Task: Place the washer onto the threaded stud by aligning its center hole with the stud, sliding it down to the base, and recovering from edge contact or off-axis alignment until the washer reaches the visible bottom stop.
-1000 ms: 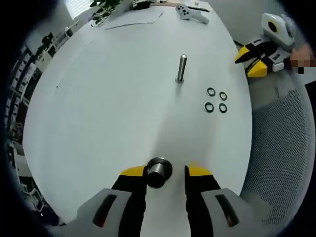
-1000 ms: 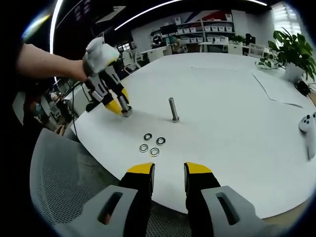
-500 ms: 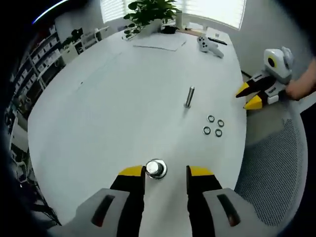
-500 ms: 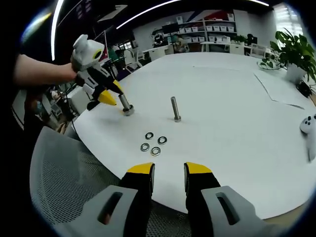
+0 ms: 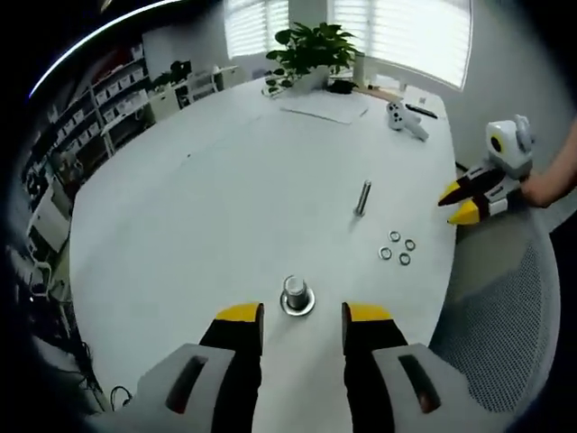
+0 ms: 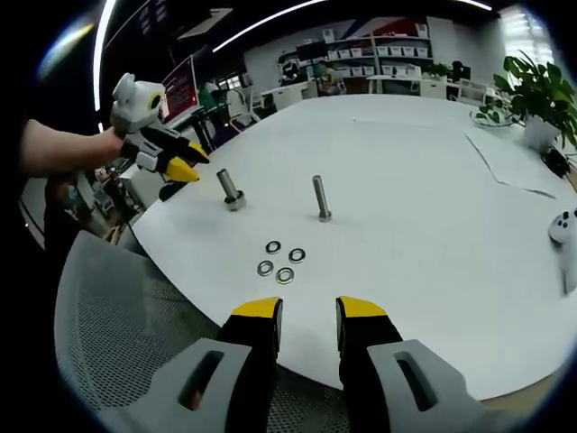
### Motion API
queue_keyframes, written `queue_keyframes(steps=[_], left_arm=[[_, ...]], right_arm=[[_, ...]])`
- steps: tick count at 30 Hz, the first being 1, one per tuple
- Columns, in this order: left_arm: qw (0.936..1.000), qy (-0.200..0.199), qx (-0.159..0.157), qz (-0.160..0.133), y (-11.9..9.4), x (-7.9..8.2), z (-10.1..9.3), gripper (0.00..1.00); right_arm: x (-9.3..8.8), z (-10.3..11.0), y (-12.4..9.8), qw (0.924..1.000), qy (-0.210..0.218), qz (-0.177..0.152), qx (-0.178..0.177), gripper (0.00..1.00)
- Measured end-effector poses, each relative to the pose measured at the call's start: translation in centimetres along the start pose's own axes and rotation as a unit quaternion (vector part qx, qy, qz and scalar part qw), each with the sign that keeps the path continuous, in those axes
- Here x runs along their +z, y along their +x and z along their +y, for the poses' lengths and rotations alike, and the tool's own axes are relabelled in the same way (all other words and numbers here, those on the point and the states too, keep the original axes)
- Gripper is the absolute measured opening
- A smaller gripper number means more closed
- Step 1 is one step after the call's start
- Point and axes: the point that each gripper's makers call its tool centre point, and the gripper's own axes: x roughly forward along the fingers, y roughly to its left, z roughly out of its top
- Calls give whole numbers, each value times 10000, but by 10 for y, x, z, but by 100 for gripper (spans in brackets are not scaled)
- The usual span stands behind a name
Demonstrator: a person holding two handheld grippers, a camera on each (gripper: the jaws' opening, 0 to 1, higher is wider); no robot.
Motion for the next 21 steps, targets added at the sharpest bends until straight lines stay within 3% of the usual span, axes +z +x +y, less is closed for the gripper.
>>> queue_keyframes(steps=[3, 13, 21], left_arm=[[9991, -314, 99, -269, -7, -2, -1, 34], [9943, -656, 296, -786, -30, -16, -17, 35], [9915, -913, 359, -859, -34, -33, -29, 35]], right_arm=[[1, 0, 0, 10000, 12, -26, -7, 27], [-2, -2, 1, 10000, 46, 45, -29, 27], [-2, -2, 1, 9999, 66, 73, -51, 27]])
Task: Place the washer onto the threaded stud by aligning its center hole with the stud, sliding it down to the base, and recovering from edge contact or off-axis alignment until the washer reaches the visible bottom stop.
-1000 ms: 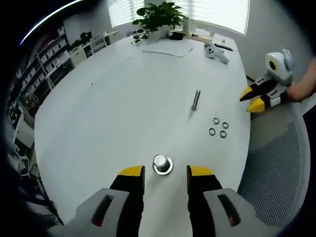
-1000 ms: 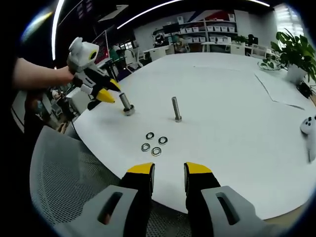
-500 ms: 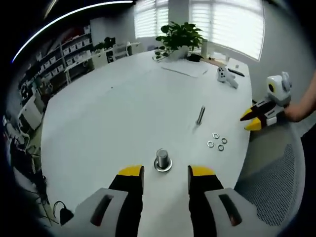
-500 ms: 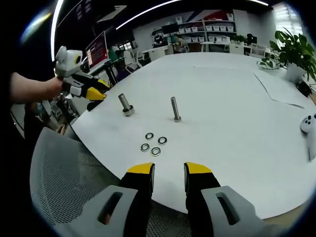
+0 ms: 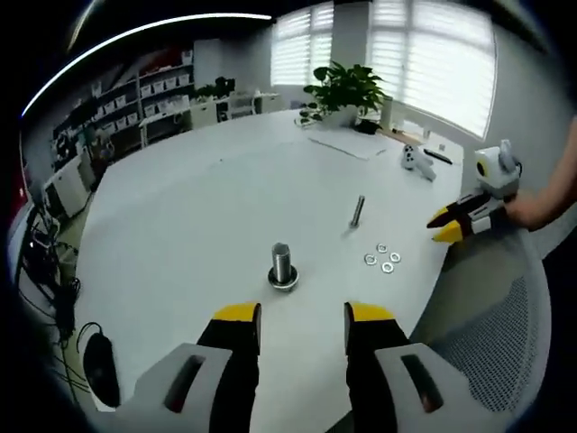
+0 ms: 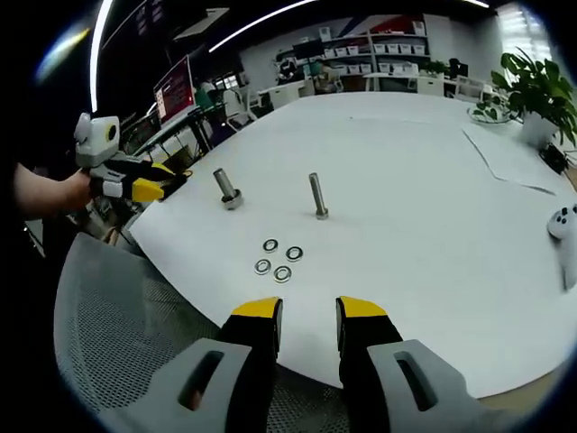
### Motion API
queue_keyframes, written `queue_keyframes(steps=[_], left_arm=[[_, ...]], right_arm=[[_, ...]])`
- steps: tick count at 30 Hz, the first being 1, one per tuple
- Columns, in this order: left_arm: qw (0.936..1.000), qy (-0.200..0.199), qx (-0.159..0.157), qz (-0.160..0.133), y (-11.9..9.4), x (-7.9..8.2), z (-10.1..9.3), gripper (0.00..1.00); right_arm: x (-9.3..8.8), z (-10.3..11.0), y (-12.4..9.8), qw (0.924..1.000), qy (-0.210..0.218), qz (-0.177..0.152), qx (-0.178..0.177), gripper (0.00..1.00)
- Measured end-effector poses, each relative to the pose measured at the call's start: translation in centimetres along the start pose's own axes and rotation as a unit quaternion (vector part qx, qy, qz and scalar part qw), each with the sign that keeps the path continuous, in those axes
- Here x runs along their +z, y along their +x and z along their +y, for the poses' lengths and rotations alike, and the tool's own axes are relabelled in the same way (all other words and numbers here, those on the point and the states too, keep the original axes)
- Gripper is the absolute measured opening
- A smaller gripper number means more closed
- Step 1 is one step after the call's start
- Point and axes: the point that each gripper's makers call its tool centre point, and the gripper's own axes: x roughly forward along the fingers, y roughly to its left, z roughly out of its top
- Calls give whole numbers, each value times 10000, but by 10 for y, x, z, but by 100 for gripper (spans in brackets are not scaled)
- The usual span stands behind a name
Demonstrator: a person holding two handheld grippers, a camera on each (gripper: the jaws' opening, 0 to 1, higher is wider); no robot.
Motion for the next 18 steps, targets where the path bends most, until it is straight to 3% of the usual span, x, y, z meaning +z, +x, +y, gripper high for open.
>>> queue_keyframes(steps=[18], left_arm=[[9990, -343, 103, -251, -16, -17, -21, 36]], right_arm=[[-2, 1, 0, 10000, -47, 67, 3, 27]])
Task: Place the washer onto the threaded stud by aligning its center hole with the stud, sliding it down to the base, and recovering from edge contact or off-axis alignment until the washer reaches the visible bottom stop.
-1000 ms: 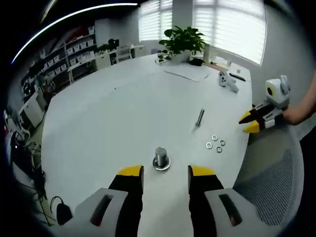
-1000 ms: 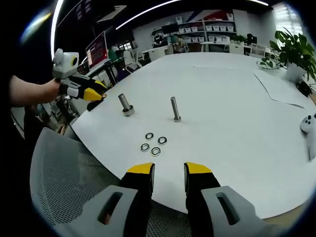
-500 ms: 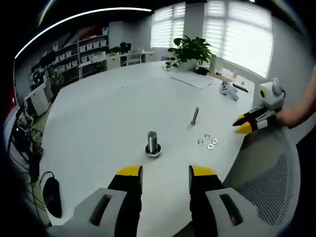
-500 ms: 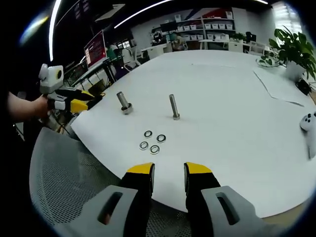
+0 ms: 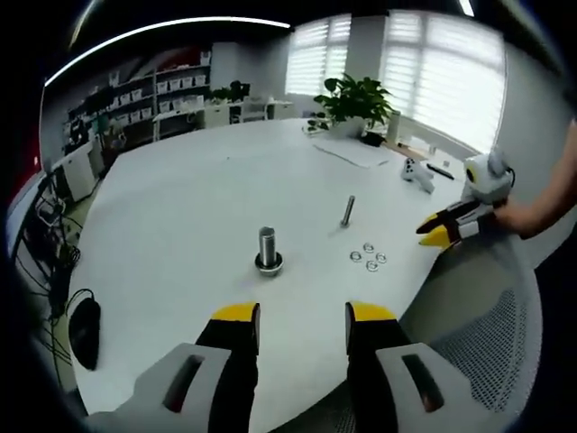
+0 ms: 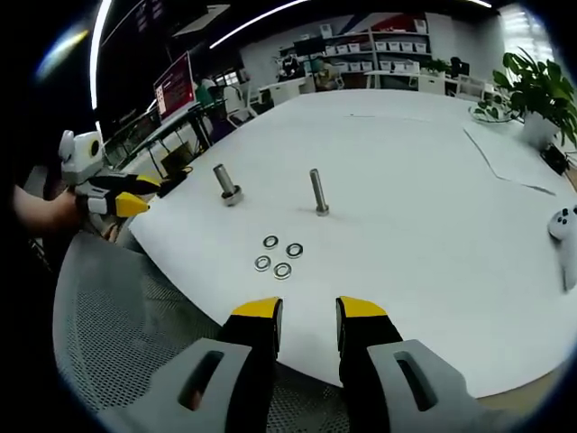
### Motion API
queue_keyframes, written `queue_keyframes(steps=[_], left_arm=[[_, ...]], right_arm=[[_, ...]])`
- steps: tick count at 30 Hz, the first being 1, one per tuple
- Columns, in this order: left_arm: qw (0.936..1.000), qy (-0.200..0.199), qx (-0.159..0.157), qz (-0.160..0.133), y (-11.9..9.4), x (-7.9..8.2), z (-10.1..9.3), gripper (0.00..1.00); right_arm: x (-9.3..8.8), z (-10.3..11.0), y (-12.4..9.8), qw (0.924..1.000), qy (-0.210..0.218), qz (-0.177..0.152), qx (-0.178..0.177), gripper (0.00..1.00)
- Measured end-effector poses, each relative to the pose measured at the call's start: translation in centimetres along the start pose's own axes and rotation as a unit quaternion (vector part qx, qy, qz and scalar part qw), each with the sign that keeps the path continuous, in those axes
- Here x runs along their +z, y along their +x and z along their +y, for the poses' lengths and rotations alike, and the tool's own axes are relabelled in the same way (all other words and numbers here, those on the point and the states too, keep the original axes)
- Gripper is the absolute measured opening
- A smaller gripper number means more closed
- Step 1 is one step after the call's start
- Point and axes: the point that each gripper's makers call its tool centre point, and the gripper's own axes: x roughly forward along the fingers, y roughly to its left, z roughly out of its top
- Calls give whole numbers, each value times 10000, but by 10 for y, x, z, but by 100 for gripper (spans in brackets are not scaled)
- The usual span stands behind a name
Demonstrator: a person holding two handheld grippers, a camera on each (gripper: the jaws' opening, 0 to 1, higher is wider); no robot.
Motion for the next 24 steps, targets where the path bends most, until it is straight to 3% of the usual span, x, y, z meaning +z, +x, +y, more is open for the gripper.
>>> queue_keyframes(steps=[11, 14, 24], left_arm=[[9997, -256, 57, -34, -5, -15, -7, 36], [9999, -162, 19, 10, -3, -18, -10, 35], [9997, -198, 139, -90, 1, -15, -3, 33]], right_arm=[[-2, -1, 0, 10000, -7, 50, -1, 27], [-3, -2, 1, 10000, -14, 66, 0, 27], [-6, -3, 2, 9998, -27, 176, -10, 27]])
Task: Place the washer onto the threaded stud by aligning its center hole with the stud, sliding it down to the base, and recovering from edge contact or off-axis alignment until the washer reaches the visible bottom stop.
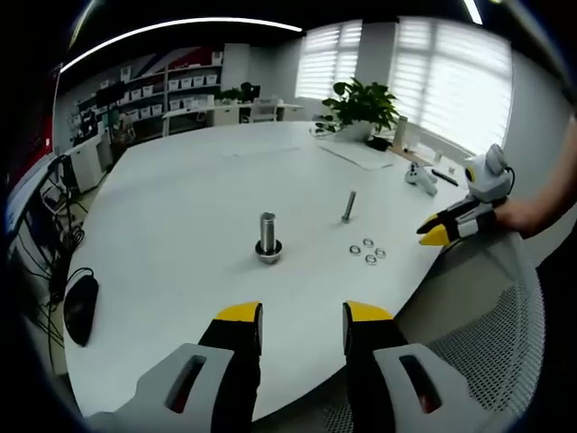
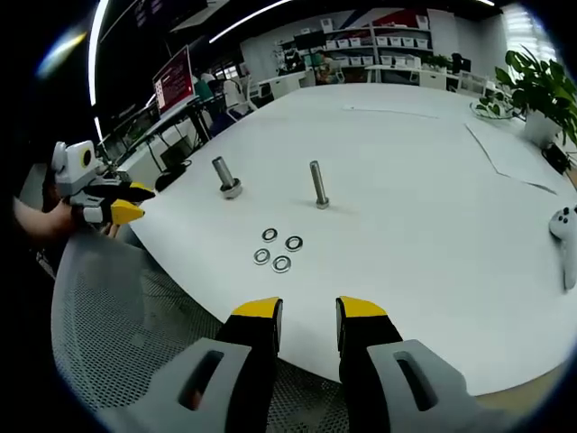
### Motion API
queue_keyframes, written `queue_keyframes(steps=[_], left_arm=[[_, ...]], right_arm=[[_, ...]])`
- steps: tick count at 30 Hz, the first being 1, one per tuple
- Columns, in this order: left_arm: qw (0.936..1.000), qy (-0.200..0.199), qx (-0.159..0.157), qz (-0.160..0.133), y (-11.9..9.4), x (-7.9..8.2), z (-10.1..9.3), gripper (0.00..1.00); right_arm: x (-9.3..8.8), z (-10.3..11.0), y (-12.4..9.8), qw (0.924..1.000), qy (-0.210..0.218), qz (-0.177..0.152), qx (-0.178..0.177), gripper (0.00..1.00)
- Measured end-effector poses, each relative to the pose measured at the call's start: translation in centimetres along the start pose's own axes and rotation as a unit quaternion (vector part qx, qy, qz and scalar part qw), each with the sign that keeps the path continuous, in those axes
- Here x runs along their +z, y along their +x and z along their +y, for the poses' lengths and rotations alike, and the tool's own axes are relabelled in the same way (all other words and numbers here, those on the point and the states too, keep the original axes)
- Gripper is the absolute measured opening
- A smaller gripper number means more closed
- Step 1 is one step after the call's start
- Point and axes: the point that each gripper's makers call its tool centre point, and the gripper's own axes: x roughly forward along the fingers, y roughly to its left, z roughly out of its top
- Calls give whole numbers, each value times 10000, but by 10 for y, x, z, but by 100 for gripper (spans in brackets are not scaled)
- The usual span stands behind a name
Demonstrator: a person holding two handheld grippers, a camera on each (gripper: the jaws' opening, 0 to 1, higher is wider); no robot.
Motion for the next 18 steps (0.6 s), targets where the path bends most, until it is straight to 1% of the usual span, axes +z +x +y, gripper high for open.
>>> queue_keyframes(steps=[6, 10, 15, 18], left_arm=[[10000, 28, -37, -40, 4, 1, -2, 33], [9999, 99, -28, 1, 7, -3, -2, 32], [10000, 83, -16, -44, 8, -4, 0, 33], [10000, 48, -71, -3, 10, -6, -2, 33]], right_arm=[[-2, 0, 1, 10000, -25, 63, -2, 27], [-3, 1, 1, 9999, -34, 98, -1, 27], [-4, 1, 1, 9999, -61, 139, 0, 27], [-4, 1, 1, 9999, -71, 135, 0, 27]])
